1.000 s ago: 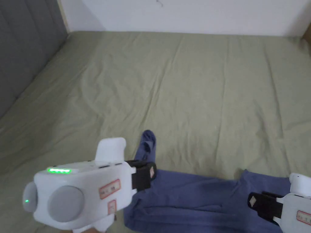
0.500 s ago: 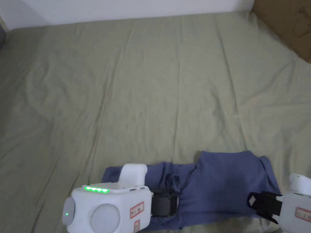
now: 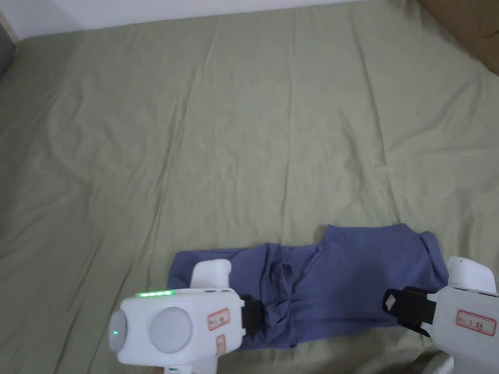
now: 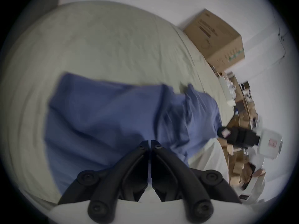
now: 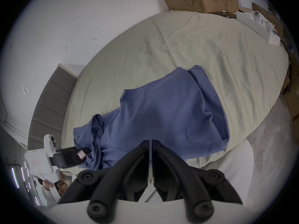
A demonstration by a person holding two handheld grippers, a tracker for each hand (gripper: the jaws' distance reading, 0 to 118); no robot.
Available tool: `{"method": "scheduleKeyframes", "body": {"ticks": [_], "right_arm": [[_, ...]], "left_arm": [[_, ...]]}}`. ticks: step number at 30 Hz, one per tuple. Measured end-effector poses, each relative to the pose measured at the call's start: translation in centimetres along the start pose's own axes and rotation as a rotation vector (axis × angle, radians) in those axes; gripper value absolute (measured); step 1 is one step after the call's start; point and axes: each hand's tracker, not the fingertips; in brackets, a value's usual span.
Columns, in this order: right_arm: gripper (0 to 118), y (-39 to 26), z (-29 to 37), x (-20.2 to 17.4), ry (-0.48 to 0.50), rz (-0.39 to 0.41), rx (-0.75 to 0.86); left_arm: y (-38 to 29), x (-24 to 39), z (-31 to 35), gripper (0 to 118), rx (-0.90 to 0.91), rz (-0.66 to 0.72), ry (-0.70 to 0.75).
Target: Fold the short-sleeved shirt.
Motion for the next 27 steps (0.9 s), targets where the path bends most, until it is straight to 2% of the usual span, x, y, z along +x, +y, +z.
{"method": "scheduleKeyframes", "body": {"ticks": [2,6,9,11,12,13,14,15,16,17,18,19,22,27], "right_arm": [[4,0.0,0.2,0.1,-0.005,0.000,0.000],[4,0.0,0.4,0.2,-0.012,-0.004,-0.003],[4,0.1,0.5,0.0,-0.014,-0.004,-0.001],[4,0.2,0.6,-0.4,-0.017,0.003,0.001],[4,0.2,0.6,-0.6,-0.015,0.008,0.002],[4,0.2,0.7,-0.9,-0.013,0.014,0.003],[4,0.2,0.7,-1.2,-0.007,0.026,0.001],[4,0.2,0.7,-1.5,-0.006,0.035,-0.001],[4,0.2,0.5,-1.9,-0.007,0.045,-0.004],[4,0.1,0.4,-2.2,-0.006,0.057,-0.009],[4,0.1,0.3,-2.5,-0.003,0.065,-0.012],[4,0.0,0.1,-2.9,-0.002,0.069,-0.014],[4,-0.1,-0.5,-3.7,0.005,0.085,-0.032],[4,-0.5,-1.1,-5.1,0.003,0.123,-0.060]], "left_arm": [[-0.5,1.7,-0.6,3,-0.005,-0.073,-0.006],[-0.2,2.7,-0.4,3,-0.006,-0.100,-0.045],[0.1,1.9,0.6,3,-0.010,-0.061,-0.169],[0.1,0.7,2.6,3,0.050,0.012,-0.234],[0.1,-0.1,3.6,7,0.077,0.031,-0.258],[-0.1,-1.5,5.1,21,0.109,0.064,-0.277],[-0.2,-2.9,6.4,21,0.136,0.109,-0.279],[-0.2,-4.3,7.3,29,0.142,0.148,-0.256],[-0.4,-5.8,8.3,47,0.151,0.185,-0.235],[-0.8,-7.5,9.4,90,0.188,0.217,-0.209],[-1.2,-8.9,10.2,110,0.233,0.234,-0.197],[-1.7,-10.5,11.0,117,0.270,0.271,-0.190],[-2.4,-14.3,11.3,114,0.234,0.386,-0.167],[-2.8,-18.3,7.4,113,0.139,0.543,-0.337]]}}
